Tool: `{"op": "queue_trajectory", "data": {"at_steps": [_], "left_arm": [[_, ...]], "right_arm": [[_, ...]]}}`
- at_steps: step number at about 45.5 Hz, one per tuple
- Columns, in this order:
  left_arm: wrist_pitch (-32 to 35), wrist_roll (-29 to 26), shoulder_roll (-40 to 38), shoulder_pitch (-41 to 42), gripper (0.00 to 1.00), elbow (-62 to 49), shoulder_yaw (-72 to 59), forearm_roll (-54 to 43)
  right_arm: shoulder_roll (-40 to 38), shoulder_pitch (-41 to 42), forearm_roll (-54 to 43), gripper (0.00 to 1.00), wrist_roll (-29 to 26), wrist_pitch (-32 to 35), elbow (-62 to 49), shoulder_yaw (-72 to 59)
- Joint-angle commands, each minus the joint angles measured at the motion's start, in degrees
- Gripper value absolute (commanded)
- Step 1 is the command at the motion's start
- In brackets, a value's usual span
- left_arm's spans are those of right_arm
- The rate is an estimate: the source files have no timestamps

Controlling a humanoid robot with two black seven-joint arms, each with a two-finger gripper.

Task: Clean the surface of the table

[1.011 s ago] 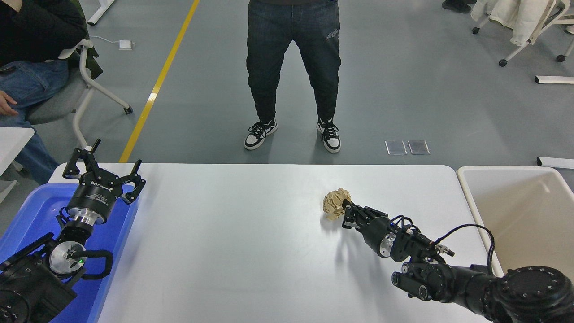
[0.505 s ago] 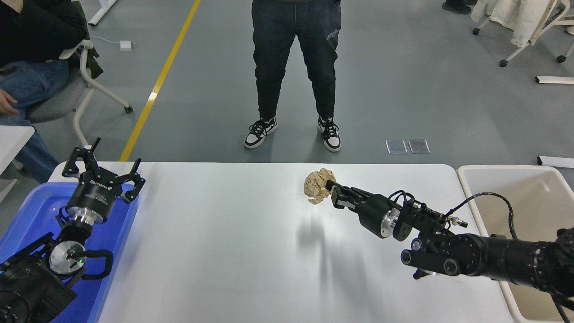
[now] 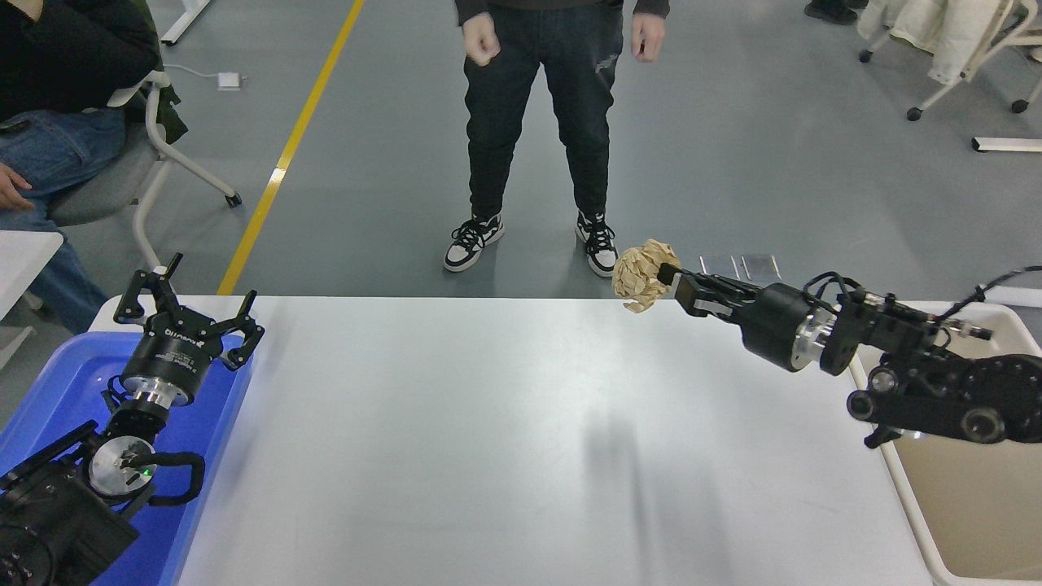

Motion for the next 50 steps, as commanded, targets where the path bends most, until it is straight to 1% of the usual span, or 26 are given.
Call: {"op": "queue_trajectory", "data": {"at_steps": [1,15,28,39,44,50], "left_arm": [[0.0,0.0,0.0,0.0,1.0,0.0,-0.1,0.0],[0.0,0.0,0.0,0.0,1.0,0.0,0.0,0.0],[0.0,0.0,-0.1,0.0,1.0,0.0,0.0,0.0],[0.0,0.0,0.0,0.0,1.0,0.0,0.0,0.0],[0.0,0.0,-0.1,0.0,1.0,0.0,0.0,0.0],[0.0,0.0,0.0,0.0,1.0,0.0,0.0,0.0]], "right_arm": [[-7.8,7.1,0.0,0.0,0.0,1.6,7.2,-2.6],[-12.7,11.9,0.0,0.0,0.0,4.0,10.3,-3.4],[-15.5,12.1,-0.7,0.0,0.3,6.1,10.1,-3.4],[-21.4,10.0,-3.7,0.0,0.3,6.5,9.1,-4.3],[-24.5,7.3,-4.6,0.0,1.2,6.7,5.4,-4.2],[-27.5,2.5,-3.5,0.0,3.3,9.0,-0.5,-3.1]]}}
